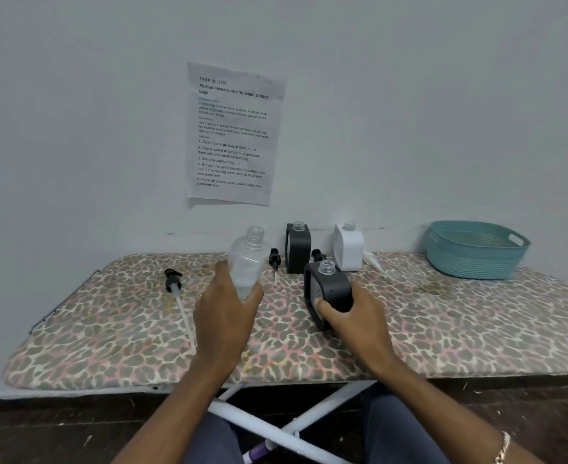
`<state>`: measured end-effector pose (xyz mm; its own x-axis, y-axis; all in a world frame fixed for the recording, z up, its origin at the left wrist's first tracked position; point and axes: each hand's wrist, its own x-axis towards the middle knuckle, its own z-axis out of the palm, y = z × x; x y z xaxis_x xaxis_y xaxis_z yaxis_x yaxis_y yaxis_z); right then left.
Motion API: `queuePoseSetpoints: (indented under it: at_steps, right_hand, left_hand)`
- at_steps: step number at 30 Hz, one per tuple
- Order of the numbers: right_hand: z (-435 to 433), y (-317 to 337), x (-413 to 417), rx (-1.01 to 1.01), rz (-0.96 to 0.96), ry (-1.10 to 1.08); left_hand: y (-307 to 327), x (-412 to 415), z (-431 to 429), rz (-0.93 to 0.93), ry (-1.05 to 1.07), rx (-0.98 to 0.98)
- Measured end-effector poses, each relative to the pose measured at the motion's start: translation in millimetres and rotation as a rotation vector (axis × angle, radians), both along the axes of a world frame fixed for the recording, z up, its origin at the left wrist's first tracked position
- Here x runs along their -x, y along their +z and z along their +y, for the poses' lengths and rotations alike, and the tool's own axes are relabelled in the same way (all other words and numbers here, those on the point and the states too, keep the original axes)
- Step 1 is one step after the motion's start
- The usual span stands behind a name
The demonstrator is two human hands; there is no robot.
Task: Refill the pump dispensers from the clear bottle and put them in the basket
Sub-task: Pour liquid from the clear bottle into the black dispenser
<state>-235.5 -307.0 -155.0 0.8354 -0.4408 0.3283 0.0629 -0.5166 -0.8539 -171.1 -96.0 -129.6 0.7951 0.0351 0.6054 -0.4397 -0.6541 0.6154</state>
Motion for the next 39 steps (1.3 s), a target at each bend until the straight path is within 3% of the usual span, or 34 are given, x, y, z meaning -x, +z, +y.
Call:
queuePoseSetpoints:
  at_steps: [22, 39]
  right_hand:
    - [8, -14, 7, 0.064, -0.062, 0.073]
    - [11, -13, 8, 0.114, -0.063, 0.078]
  left_hand:
    - [-20, -8, -13, -0.182, 0.041, -0.39]
    - [-26, -17, -16, -0.198, 0.039, -0.506]
